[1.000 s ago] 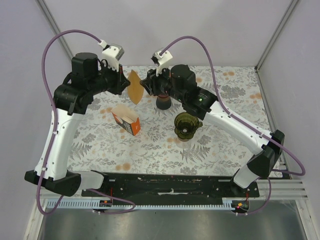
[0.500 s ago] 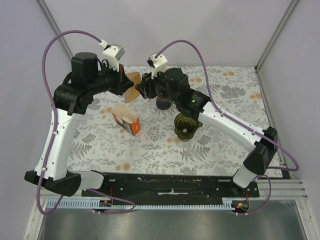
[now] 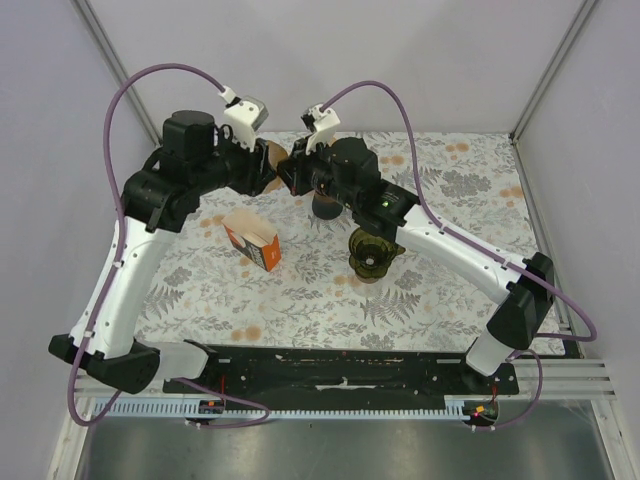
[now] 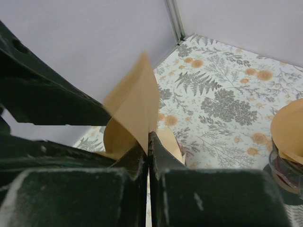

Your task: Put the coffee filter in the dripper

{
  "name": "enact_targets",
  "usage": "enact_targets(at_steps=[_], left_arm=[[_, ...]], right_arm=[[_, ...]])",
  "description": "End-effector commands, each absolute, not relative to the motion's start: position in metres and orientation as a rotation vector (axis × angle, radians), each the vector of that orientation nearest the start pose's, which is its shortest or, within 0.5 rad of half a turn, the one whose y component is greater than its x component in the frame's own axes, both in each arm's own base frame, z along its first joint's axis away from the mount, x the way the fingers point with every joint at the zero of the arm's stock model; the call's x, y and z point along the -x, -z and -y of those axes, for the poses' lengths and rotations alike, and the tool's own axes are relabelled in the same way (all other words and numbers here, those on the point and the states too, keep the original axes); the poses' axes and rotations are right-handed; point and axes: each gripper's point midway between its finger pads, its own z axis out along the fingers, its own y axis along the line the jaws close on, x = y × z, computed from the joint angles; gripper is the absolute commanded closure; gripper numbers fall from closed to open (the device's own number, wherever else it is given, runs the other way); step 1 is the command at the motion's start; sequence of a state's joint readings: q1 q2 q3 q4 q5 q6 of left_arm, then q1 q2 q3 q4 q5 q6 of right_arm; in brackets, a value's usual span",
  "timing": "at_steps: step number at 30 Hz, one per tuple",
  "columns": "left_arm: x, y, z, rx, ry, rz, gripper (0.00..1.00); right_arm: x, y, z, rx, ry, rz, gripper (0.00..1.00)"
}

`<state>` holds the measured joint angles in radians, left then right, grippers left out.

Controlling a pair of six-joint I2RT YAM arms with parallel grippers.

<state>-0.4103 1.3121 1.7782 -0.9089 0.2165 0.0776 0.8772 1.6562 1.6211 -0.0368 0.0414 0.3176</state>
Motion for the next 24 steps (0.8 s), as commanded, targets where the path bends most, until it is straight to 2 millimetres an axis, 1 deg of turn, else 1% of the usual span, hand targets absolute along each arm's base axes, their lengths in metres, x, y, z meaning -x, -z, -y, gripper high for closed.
enact_targets(at_steps=[1, 3, 4, 5, 6, 7, 10, 12, 16, 17, 20, 21, 24], left_arm=[[-0.323, -0.385, 0.159, -0.672, 0.205, -1.887, 0.44], [-0.325, -0.385, 0.158, -0.676, 0.175, -1.879, 0.39], [-0.327, -0.386, 0.155, -0.664, 0.145, -1.878, 0.33], [-0.328, -0.385, 0.155, -0.665, 0.136, -1.877, 0.3], [-0.328, -0.385, 0.156, -0.67, 0.132, -1.875, 0.24], [-0.327, -0.387, 0.157, -0.672, 0.13, -1.87, 0.21], [-0.33, -0.392, 0.154, -0.649, 0.094, -1.857, 0.2], [-0.333, -0.396, 0.148, -0.631, 0.053, -1.847, 0.21], [-0.34, -0.405, 0.129, -0.593, -0.076, -1.823, 0.39], [-0.34, -0.406, 0.127, -0.587, -0.09, -1.821, 0.43], [-0.339, -0.413, 0.123, -0.572, -0.101, -1.807, 0.44], [-0.338, -0.414, 0.123, -0.574, -0.098, -1.803, 0.44], [-0.337, -0.414, 0.125, -0.581, -0.084, -1.801, 0.43]], right_arm=[[-0.322, -0.416, -0.421, 0.386, -1.043, -1.559, 1.0], [-0.319, -0.417, -0.425, 0.385, -1.072, -1.561, 1.0], [-0.319, -0.416, -0.425, 0.383, -1.08, -1.565, 1.0], [-0.319, -0.416, -0.427, 0.381, -1.087, -1.567, 1.0], [-0.32, -0.415, -0.427, 0.374, -1.091, -1.571, 1.0], [-0.32, -0.416, -0.428, 0.373, -1.095, -1.571, 1.0], [-0.32, -0.412, -0.431, 0.367, -1.112, -1.583, 1.0], [-0.318, -0.413, -0.433, 0.371, -1.131, -1.582, 1.0], [-0.318, -0.411, -0.43, 0.375, -1.14, -1.591, 1.0], [-0.32, -0.411, -0.428, 0.367, -1.139, -1.594, 1.0], [-0.322, -0.408, -0.426, 0.363, -1.152, -1.603, 1.0], [-0.323, -0.405, -0.427, 0.365, -1.158, -1.612, 1.0], [-0.323, -0.404, -0.43, 0.367, -1.185, -1.619, 1.0]])
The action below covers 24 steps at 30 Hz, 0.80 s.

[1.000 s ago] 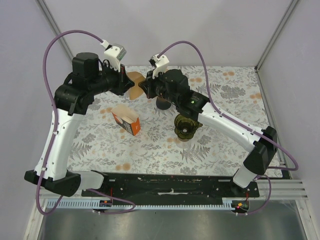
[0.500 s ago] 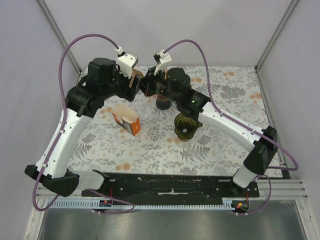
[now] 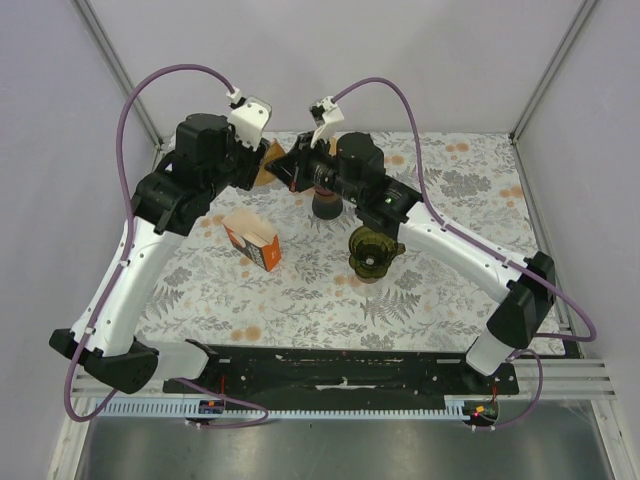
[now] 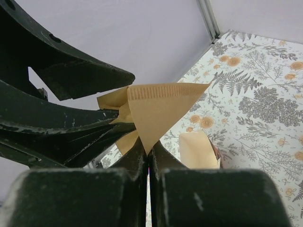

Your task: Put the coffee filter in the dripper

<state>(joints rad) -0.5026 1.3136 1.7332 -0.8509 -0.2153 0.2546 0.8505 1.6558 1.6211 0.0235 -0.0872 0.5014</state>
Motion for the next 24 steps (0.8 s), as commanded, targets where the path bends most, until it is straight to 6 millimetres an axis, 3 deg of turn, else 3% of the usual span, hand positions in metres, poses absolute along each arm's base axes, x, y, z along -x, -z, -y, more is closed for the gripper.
enact_targets(at_steps=[1, 6, 11, 18, 24], left_arm=[[-0.337, -0.414, 0.126, -0.585, -0.078, -1.801, 0.41], [-0.33, -0.413, 0.147, -0.677, 0.035, -1.782, 0.27], [-0.32, -0.407, 0.167, -0.807, 0.118, -1.763, 0.22], [-0.336, -0.371, 0.152, -0.855, -0.062, -1.831, 0.29], [-0.34, -0.364, 0.151, -0.854, -0.108, -1.839, 0.29]], right_arm=[[-0.323, -0.402, -0.432, 0.371, -1.192, -1.627, 1.0], [-0.324, -0.399, -0.44, 0.383, -1.213, -1.648, 1.0], [-0.335, -0.39, -0.44, 0.355, -1.272, -1.691, 1.0], [-0.334, -0.391, -0.442, 0.35, -1.325, -1.693, 1.0], [-0.333, -0.394, -0.44, 0.346, -1.327, -1.689, 1.0]])
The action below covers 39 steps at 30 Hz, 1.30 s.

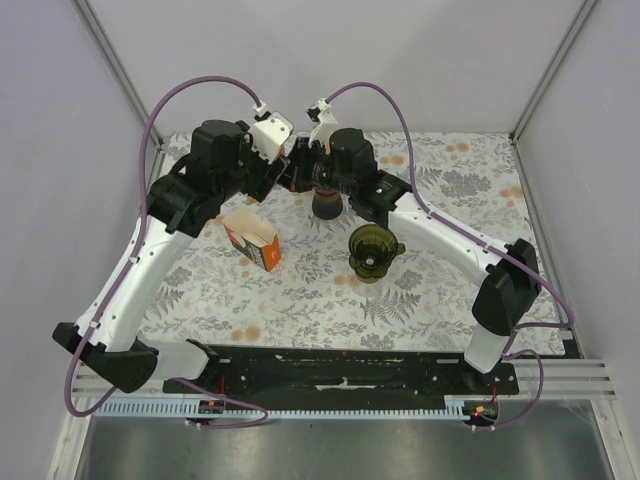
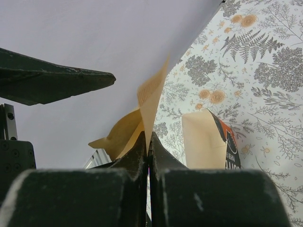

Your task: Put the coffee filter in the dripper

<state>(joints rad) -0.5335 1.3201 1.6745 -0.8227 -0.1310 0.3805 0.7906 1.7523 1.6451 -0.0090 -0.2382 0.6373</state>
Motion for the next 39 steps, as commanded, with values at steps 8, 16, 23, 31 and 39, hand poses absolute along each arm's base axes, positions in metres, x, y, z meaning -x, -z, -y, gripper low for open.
enact_targets(at_steps=[8, 16, 23, 31, 39], left_arm=[[-0.331, -0.348, 0.148, -0.948, -0.186, -1.854, 0.26], [-0.308, -0.347, 0.155, -1.064, -0.088, -1.829, 0.22], [-0.317, -0.35, 0.151, -1.018, -0.139, -1.819, 0.3], [-0.31, -0.376, 0.157, -0.96, -0.053, -1.786, 0.38], [-0.295, -0.392, 0.164, -0.958, 0.045, -1.761, 0.26]], right_arm=[[-0.335, -0.399, -0.433, 0.329, -1.355, -1.681, 1.0], [-0.339, -0.4, -0.429, 0.309, -1.384, -1.681, 1.0], [-0.336, -0.396, -0.431, 0.303, -1.418, -1.698, 1.0], [-0.335, -0.393, -0.427, 0.305, -1.397, -1.704, 1.0], [-0.334, -0.394, -0.426, 0.309, -1.394, -1.701, 1.0]])
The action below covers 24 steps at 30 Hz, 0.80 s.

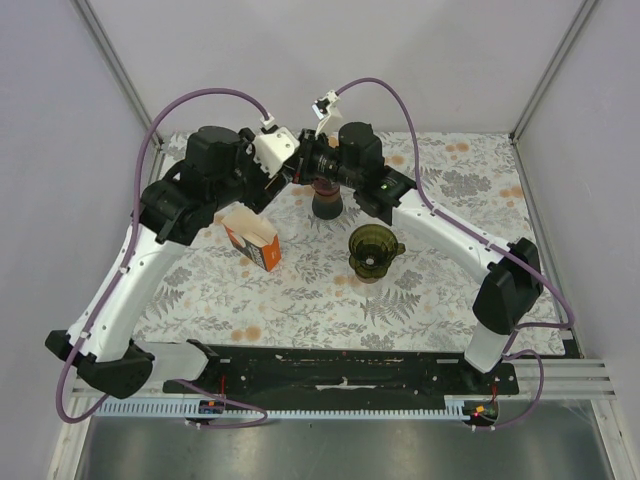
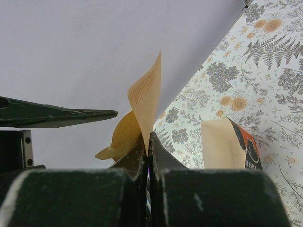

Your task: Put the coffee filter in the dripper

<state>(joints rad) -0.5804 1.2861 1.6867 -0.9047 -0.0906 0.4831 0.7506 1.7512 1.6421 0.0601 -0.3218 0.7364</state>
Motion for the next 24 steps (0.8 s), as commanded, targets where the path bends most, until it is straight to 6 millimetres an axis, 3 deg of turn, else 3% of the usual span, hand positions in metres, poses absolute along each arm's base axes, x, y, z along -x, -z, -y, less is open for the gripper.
enact_targets(at_steps=[1, 8, 15, 24], left_arm=[[-0.299, -0.392, 0.163, -0.944, 0.024, -1.764, 0.27], [-0.32, -0.381, 0.149, -0.885, -0.114, -1.79, 0.3], [-0.323, -0.364, 0.154, -0.907, -0.103, -1.818, 0.3], [-0.332, -0.382, 0.139, -0.794, -0.192, -1.795, 0.36]], right_arm=[[-0.334, -0.393, -0.426, 0.309, -1.393, -1.702, 1.0], [-0.332, -0.395, -0.424, 0.308, -1.392, -1.695, 1.0], [-0.332, -0.396, -0.425, 0.31, -1.399, -1.689, 1.0], [-0.333, -0.394, -0.424, 0.306, -1.393, -1.697, 1.0]])
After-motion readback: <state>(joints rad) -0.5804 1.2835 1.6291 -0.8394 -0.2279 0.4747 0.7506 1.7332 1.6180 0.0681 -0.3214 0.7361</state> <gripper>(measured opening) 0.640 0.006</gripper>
